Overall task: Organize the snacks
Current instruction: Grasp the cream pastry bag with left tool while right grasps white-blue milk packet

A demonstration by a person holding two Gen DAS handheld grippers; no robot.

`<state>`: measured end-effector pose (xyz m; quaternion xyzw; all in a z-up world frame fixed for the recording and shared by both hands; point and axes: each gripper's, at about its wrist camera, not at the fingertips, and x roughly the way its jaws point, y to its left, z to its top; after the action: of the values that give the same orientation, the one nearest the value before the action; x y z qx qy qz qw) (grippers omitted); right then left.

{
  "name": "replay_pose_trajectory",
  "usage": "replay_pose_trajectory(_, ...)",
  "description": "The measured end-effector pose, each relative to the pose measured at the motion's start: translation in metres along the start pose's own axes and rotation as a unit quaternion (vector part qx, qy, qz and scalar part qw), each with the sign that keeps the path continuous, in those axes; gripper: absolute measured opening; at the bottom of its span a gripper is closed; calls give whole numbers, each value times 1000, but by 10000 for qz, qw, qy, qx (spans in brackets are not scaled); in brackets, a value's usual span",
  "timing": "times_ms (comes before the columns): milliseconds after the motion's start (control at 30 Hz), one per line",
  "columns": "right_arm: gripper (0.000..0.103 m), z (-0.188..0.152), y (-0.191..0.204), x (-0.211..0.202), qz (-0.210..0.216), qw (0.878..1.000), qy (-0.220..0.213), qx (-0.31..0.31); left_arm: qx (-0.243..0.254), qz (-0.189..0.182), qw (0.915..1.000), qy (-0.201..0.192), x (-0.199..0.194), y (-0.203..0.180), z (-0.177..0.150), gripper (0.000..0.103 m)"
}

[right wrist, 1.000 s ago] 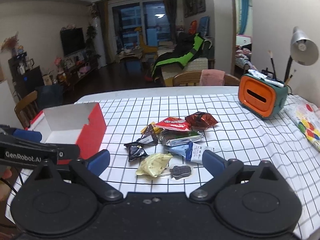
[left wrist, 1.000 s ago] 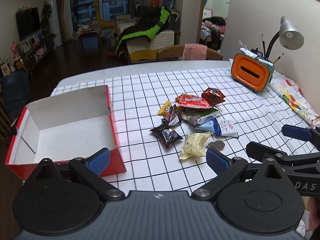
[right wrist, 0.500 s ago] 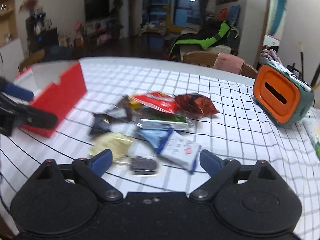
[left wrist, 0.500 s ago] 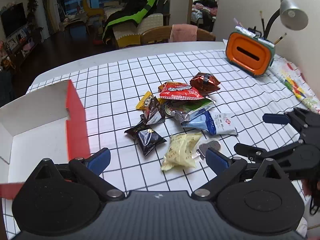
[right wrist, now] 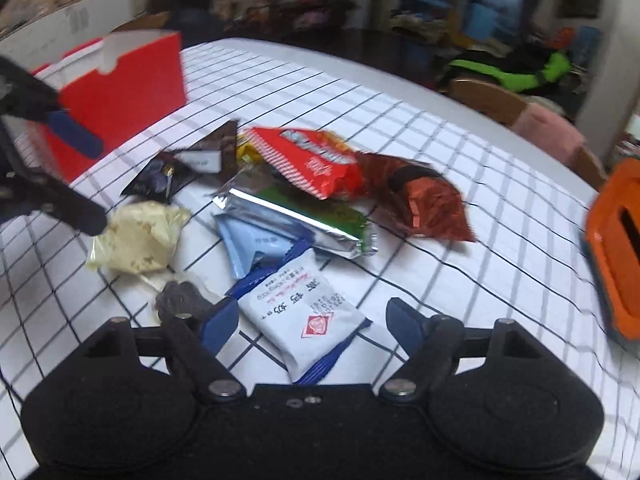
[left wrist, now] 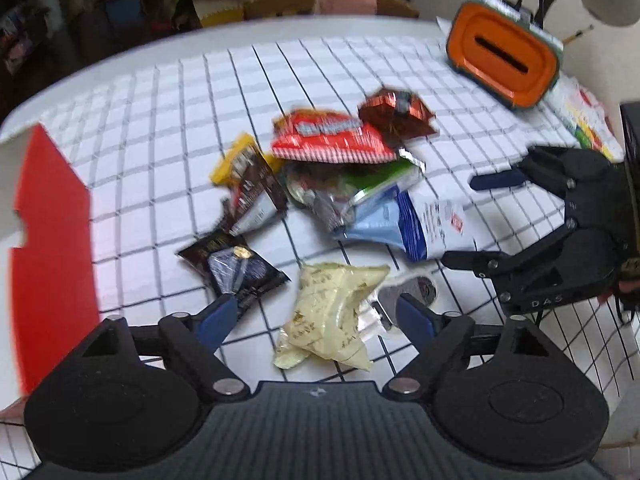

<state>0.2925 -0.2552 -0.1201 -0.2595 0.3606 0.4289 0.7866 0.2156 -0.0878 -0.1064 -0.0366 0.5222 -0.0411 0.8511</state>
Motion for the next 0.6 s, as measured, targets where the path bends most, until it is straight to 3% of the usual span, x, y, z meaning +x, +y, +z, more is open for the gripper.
replay_pose_trajectory(233, 72, 6, -7, 21, 494, 9961, 388, -616, -44, -318, 9984, 467, 28, 5, 9, 78)
replay_pose_trajectory(367, 67, 9, -9, 25, 692, 9947, 437, -616, -210, -574, 9954, 738, 40, 9, 14, 74)
replay_pose_trajectory(600, 50, 3, -4, 22, 521, 9972, 341, -417, -290, -412, 9949, 876, 50, 10, 14, 55)
